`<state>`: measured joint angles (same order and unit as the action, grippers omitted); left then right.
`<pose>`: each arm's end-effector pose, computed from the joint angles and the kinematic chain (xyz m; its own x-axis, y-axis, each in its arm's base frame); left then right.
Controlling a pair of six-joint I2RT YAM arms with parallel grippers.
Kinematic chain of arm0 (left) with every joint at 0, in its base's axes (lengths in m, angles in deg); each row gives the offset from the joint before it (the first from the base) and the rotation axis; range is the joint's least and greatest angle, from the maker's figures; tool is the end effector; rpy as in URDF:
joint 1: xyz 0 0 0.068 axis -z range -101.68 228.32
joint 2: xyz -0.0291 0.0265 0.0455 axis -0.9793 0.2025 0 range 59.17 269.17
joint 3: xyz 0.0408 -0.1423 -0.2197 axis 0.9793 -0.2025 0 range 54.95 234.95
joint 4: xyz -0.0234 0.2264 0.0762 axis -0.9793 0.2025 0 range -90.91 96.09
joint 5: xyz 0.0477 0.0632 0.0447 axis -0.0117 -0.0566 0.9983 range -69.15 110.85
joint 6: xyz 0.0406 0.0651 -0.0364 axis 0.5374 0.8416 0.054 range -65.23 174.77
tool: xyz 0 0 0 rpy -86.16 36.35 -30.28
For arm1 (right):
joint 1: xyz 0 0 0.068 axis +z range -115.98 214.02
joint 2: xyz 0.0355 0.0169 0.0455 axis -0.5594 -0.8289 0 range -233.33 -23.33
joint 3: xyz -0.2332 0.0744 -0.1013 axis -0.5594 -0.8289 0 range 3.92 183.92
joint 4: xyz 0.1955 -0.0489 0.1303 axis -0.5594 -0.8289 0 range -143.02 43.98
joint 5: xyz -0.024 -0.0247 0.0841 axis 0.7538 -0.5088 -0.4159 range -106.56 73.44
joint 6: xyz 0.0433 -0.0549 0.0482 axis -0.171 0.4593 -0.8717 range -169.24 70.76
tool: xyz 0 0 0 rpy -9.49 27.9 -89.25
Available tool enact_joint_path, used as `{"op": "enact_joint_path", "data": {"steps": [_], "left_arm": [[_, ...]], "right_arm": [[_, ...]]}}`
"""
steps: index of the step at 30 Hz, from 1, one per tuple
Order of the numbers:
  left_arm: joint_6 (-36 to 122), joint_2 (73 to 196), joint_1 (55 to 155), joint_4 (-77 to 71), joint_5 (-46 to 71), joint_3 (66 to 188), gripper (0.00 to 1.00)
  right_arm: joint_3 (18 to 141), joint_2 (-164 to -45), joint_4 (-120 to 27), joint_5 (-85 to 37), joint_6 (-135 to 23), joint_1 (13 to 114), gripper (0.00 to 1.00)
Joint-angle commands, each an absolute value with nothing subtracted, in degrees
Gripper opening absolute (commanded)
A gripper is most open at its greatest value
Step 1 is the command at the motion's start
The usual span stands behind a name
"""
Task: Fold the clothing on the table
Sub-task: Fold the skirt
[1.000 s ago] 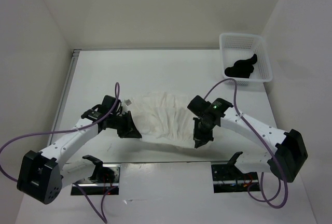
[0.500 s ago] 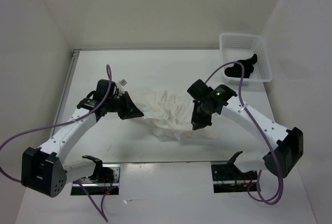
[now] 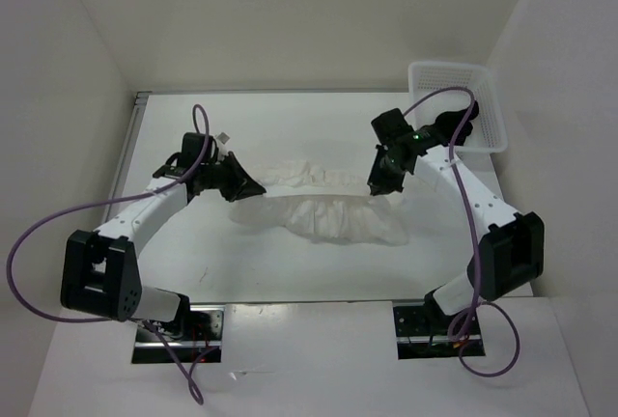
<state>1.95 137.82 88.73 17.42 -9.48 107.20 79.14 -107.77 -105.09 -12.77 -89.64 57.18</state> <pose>0.2819 -0.0902 0.2220 -0.8237 -0.5479 -0.1463 -0.2440 0.5753 -0.7807 0.2582 0.1051 0.2538 -0.8904 0.3224 -0.3214 0.2718 0.9428 0.1928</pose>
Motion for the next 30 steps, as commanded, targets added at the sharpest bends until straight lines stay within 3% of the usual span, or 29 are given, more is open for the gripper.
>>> {"op": "enact_joint_path", "data": {"steps": [1,13,20,25,30], "left_arm": [[1.7,141.4,86.8,12.3,-5.9,111.9,0.0],[1.7,159.9,86.8,5.4,-8.1,120.9,0.0],[-1.6,170.6,86.8,-2.4,-9.9,125.8,0.21],[-7.0,175.4,86.8,-10.3,-12.0,130.8,0.24],[-9.8,176.7,85.7,-14.6,-10.9,136.0,0.34]], "right_arm": [[83.3,-111.6,-102.6,-7.9,-84.8,55.7,0.0],[87.4,-121.0,-95.7,-8.5,-83.5,55.2,0.0],[88.5,-126.8,-89.6,-7.2,-83.0,54.1,0.0],[89.2,-129.5,-84.3,-4.5,-83.0,53.6,0.0],[92.7,-131.5,-78.8,-2.9,-81.8,51.6,0.12]]}}
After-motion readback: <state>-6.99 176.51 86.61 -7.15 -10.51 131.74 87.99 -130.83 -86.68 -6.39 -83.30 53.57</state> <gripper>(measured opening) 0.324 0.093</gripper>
